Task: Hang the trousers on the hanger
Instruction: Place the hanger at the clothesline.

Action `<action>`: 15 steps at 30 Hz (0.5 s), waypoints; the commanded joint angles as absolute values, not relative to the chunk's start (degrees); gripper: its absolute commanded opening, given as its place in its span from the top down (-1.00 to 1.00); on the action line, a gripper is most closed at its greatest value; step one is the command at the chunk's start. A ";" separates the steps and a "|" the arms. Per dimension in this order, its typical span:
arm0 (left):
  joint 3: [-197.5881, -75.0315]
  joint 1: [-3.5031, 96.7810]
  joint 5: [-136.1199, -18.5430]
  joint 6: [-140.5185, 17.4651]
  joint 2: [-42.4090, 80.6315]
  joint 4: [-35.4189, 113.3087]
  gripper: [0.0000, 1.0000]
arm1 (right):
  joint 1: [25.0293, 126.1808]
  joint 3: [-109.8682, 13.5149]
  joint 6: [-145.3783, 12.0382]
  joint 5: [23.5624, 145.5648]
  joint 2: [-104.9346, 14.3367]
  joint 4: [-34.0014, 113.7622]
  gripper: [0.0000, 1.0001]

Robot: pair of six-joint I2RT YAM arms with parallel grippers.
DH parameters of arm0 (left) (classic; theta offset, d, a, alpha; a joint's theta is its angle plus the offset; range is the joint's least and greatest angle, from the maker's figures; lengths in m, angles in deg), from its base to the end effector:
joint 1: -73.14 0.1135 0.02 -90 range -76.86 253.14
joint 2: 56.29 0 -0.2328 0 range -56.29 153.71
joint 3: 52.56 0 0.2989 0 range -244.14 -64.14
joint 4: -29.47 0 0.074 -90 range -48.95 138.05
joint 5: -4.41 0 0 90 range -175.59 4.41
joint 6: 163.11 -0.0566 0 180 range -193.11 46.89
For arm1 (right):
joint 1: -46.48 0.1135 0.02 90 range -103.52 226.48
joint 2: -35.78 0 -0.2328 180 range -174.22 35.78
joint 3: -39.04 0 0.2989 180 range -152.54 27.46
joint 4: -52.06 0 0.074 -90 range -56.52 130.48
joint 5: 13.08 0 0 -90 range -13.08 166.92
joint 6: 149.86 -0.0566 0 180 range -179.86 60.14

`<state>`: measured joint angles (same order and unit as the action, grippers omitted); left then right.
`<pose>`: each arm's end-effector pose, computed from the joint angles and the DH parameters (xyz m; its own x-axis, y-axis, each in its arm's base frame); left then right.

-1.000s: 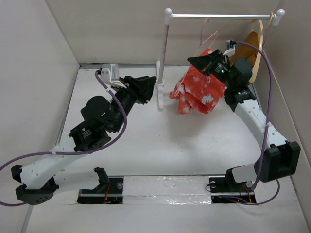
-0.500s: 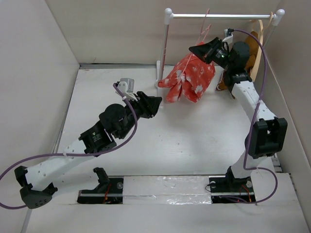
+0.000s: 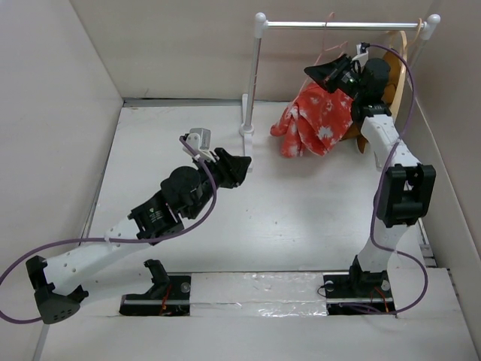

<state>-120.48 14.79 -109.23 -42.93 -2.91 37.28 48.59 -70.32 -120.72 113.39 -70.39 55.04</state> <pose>0.1743 -0.2396 0.3901 -0.2338 -0.4983 -0.8349 0.5244 0.6584 -0.5399 0.5005 0.0521 0.3666 -0.4894 0.6848 -0.5399 -0.3958 0.3773 0.8373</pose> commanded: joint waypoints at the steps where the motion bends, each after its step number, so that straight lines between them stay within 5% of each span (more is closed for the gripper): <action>1: -120.04 15.13 -111.16 -42.43 -5.14 34.02 0.33 | 48.24 -73.10 -122.60 116.38 -69.77 65.32 1.00; 7: -119.07 15.13 -112.13 -42.52 -6.20 33.93 0.29 | 48.24 -65.37 -120.33 115.42 -66.62 68.06 0.93; 13: -117.15 15.13 -114.68 -42.08 -6.37 35.07 0.09 | 47.71 -59.56 -116.12 113.57 -61.53 67.03 -0.12; 15: -116.61 15.13 -116.08 -41.73 -6.72 35.77 0.01 | 47.18 -58.85 -114.44 112.26 -60.03 65.53 -0.25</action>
<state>-117.68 14.79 -113.30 -42.39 -5.47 36.73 47.80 -59.26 -117.81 112.82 -65.06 61.47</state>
